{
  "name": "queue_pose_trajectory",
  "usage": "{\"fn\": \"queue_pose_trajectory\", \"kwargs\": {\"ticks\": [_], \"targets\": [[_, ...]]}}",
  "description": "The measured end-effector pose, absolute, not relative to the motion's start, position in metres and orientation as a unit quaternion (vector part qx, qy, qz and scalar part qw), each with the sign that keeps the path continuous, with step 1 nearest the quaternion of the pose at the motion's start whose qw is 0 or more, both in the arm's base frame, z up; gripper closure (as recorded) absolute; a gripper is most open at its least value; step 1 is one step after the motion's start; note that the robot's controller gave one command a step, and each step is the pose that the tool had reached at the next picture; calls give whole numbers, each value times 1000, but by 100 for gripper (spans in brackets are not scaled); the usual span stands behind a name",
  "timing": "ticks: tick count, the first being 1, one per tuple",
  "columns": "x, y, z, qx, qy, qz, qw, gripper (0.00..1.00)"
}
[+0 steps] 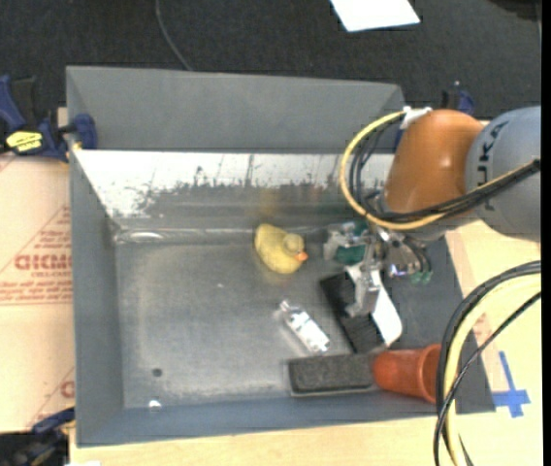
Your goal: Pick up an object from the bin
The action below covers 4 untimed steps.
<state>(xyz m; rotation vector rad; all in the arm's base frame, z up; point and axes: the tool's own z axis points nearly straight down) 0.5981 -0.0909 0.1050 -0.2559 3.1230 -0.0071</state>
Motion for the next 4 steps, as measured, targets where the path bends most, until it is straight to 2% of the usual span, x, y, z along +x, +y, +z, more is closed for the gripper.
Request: {"fn": "queue_pose_trajectory", "kwargs": {"ticks": [1, 2, 3, 4], "targets": [[642, -11, 101, -19, 1000, -2, 13, 100], [642, -11, 101, -19, 1000, -2, 13, 100], [641, 15, 83, -20, 999, -6, 27, 100], [628, 15, 85, 3, 999, -5, 41, 100]]}}
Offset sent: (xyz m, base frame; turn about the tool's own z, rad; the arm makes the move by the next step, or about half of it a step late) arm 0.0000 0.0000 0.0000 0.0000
